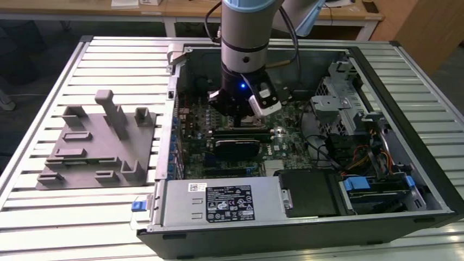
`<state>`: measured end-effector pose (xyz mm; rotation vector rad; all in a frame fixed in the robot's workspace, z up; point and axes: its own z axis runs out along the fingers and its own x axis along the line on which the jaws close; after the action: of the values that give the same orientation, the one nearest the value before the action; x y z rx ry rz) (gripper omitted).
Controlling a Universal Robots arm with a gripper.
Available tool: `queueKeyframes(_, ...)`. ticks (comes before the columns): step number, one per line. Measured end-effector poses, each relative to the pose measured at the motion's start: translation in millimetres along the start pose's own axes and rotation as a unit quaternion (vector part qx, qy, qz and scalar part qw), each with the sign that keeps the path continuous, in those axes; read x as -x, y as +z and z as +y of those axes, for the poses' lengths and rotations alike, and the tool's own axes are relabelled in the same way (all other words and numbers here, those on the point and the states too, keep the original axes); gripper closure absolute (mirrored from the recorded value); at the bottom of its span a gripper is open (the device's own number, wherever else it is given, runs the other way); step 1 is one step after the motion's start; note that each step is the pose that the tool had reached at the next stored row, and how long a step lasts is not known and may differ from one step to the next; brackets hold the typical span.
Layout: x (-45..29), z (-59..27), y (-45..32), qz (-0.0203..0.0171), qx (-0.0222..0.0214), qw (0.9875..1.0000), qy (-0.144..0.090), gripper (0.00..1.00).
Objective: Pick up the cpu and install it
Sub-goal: 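Install the second cpu locking lever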
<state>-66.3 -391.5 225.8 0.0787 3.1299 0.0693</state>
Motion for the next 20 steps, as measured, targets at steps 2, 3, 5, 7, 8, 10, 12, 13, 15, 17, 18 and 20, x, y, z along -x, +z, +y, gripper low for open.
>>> queueKeyframes(2, 0.0, -0.1, 0.7, 0.0003, 0.0048, 1.0, -0.003, 0.89)
queueKeyframes(3, -0.1, -0.1, 1.1, 0.0006, 0.0075, 1.0, -0.006, 0.89)
queueKeyframes(5, -0.4, -0.1, 2.0, 0.0011, 0.0114, 0.9998, -0.013, 0.89)
queueKeyframes(7, -0.6, -0.2, 2.6, 0.0015, 0.0123, 0.9997, -0.022, 0.89)
queueKeyframes(8, -0.8, -0.4, 2.8, 0.0018, 0.0125, 0.9996, -0.027, 0.89)
queueKeyframes(10, -1.5, -0.9, 3.7, 0.0023, 0.0143, 0.9991, -0.04, 0.89)
queueKeyframes(12, -1.8, -1.1, 4.6, 0.0026, 0.0162, 0.9987, -0.047, 0.89)
queueKeyframes(13, -2.1, -1.2, 5.7, 0.0027, 0.0185, 0.9985, -0.052, 0.89)
queueKeyframes(15, -2.6, -1.5, 7.3, 0.0028, 0.0221, 0.9981, -0.058, 0.89)
queueKeyframes(17, -3.2, -2.0, 9.0, 0.0028, 0.0262, 0.9977, -0.062, 0.89)
queueKeyframes(18, -3.6, -2.4, 9.8, 0.0027, 0.0285, 0.9976, -0.064, 0.89)
queueKeyframes(20, -4.6, -3.6, 11.3, 0.0024, 0.0341, 0.9973, -0.066, 0.89)
